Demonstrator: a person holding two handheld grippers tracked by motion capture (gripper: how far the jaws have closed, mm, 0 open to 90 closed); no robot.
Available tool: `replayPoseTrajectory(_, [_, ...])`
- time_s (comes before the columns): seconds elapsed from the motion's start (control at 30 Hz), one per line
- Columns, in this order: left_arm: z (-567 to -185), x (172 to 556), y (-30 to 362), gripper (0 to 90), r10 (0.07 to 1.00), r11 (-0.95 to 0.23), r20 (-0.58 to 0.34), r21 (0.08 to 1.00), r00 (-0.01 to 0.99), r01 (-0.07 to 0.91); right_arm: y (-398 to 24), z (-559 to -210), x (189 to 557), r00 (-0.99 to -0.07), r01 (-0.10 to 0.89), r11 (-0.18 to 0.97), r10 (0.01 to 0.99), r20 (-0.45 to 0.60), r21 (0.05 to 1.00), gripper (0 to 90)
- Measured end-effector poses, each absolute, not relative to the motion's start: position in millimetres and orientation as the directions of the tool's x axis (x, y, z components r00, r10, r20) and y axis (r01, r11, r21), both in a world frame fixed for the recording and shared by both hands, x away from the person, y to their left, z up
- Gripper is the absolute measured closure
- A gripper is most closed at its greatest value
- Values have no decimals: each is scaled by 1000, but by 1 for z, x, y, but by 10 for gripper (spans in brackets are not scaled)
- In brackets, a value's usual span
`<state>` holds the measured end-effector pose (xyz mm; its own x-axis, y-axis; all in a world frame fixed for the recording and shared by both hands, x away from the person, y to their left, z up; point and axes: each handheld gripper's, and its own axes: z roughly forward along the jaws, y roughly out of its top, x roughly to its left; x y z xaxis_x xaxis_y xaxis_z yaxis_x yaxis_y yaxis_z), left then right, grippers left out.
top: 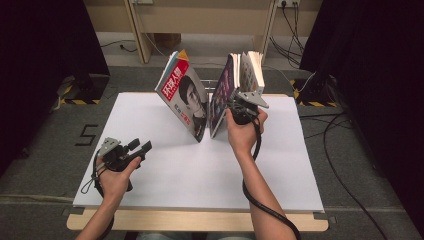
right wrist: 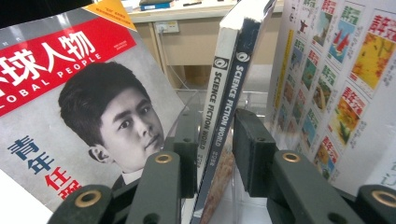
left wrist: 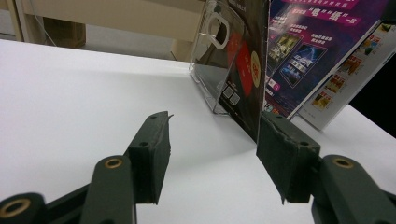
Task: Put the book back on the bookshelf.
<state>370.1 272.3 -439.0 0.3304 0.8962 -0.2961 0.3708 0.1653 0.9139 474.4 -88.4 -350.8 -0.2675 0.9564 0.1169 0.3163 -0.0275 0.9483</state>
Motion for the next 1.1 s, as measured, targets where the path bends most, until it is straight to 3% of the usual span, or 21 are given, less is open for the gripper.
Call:
replayPoseTrajectory(0.57, [-438, 370, 271, 440, 899, 160, -289, 917, 330, 366, -82, -352, 474, -286, 294, -10, 953, 98, 956, 726])
replayPoseTrajectory(1.1, [-440, 370, 273, 438, 899, 160, -290, 915, 328, 371, -56, -348, 474, -387, 259, 104, 922, 4, 960, 724])
